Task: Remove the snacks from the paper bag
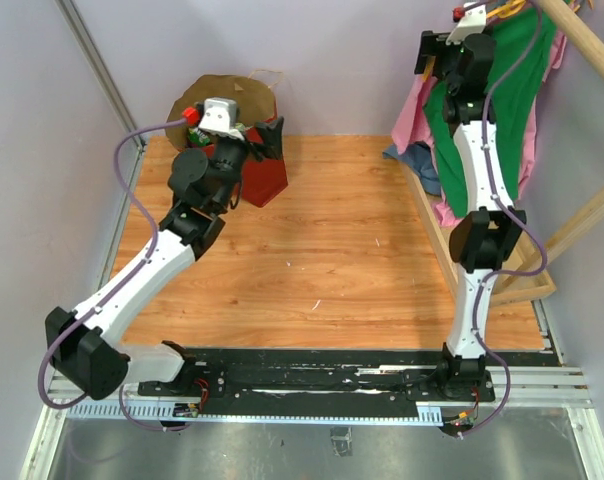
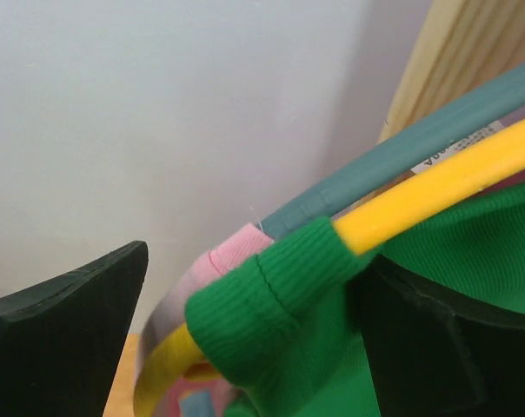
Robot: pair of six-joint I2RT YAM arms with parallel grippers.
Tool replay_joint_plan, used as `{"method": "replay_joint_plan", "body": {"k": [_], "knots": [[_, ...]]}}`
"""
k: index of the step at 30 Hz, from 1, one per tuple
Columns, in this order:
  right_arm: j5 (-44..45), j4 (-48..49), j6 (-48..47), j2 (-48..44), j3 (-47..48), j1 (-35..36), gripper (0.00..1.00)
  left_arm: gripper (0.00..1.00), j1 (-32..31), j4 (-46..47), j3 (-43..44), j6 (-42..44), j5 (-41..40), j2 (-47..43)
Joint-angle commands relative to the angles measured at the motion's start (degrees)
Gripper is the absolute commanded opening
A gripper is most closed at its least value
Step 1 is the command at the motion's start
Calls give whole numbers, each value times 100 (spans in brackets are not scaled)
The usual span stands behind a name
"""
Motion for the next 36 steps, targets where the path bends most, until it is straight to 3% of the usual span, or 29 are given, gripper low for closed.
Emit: {"method": "replay_joint_plan", "body": {"k": [1, 8, 15, 18, 22, 27, 30, 36], "knots": [[-355, 228, 794, -1488, -1458, -27, 99, 100, 146, -97, -265, -525, -30, -571], [-86, 826, 1851, -4407, -4434, 159, 99, 100, 145, -245, -872, -967, 344, -1244], [-1006, 1330, 3186, -6526, -6881, 758, 99, 100, 155, -383, -1385, -1119, -161, -1758], [-1761, 1559, 3506, -7008, -7284, 1036, 98, 100, 156, -435, -1553, -1181, -296, -1867], [-2508, 2511, 4675, -7294, -7665, 1051, 98, 100, 156, -527, -1703, -1324, -550, -1855], [-2445, 3122, 5322, -7510, -7960, 1046, 98, 100, 156, -989, -1729, -1341, -534, -1707], [-2216, 2783, 5095, -7573, -7970, 1049, 98, 100, 156, -1244, -1646, -1312, -656, -1729], [-2146, 3348, 5691, -7606, -8149, 1049, 98, 100, 270, -2152, -897, -1379, -1536, -1472]]}}
